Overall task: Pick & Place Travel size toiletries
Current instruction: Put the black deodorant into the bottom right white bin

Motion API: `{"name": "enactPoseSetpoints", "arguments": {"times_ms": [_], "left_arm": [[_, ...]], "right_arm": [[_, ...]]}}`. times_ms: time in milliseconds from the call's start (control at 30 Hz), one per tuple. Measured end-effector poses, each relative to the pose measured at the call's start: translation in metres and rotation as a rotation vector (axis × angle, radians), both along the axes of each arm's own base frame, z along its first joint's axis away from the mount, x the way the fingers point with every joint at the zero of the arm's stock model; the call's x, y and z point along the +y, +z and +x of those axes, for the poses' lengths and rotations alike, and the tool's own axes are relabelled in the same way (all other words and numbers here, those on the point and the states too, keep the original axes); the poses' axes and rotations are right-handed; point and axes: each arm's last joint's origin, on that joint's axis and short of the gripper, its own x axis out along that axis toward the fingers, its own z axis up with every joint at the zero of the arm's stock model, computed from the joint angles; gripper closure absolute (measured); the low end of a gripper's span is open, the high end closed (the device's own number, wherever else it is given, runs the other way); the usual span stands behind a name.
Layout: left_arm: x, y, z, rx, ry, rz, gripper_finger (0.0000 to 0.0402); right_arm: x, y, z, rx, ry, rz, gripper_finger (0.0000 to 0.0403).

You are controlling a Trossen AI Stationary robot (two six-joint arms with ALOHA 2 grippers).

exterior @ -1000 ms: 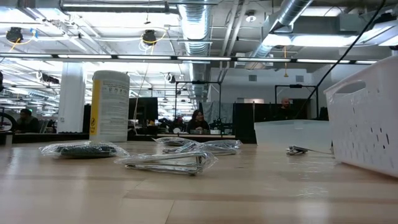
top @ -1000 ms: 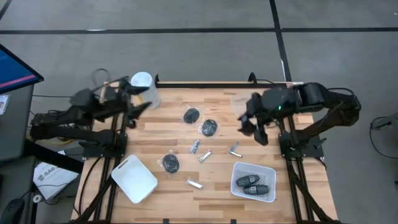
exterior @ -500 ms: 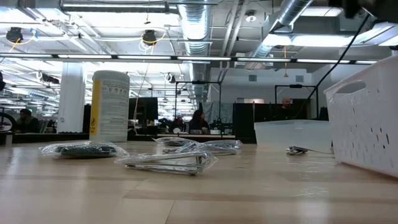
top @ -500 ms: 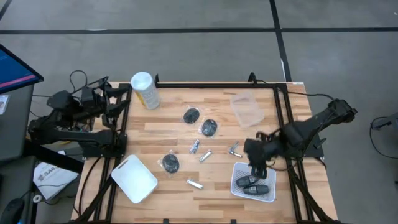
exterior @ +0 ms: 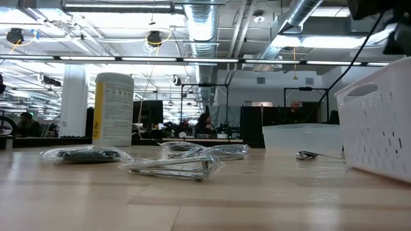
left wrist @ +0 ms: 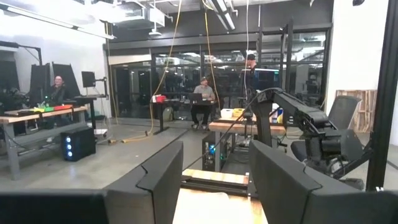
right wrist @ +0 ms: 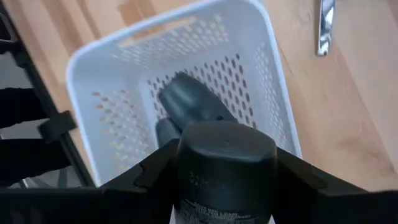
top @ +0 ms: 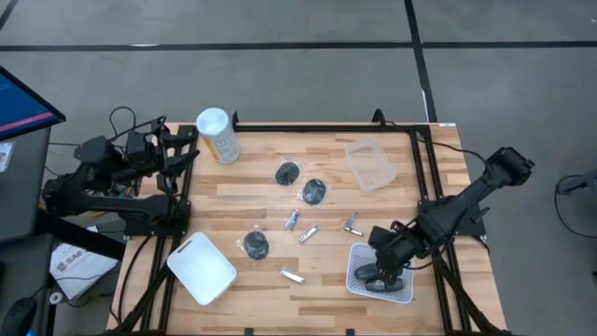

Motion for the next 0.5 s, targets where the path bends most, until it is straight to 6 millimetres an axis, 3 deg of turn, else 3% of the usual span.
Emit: {"name": "enactPoseSetpoints", "arguments": {"times_ms": [367,500], "left_arm": [[0.000,0.000,0.000,0.000,0.000,0.000,0.0227],[0.000,0.000,0.000,0.000,0.000,0.000,0.0225]], "right_arm": [[0.013,-0.035,0.012,0.098,0.047,-0.050,0.0206],[0.015,-0.039,0.014,0.121,0.061,-0.066,0.0201]]}}
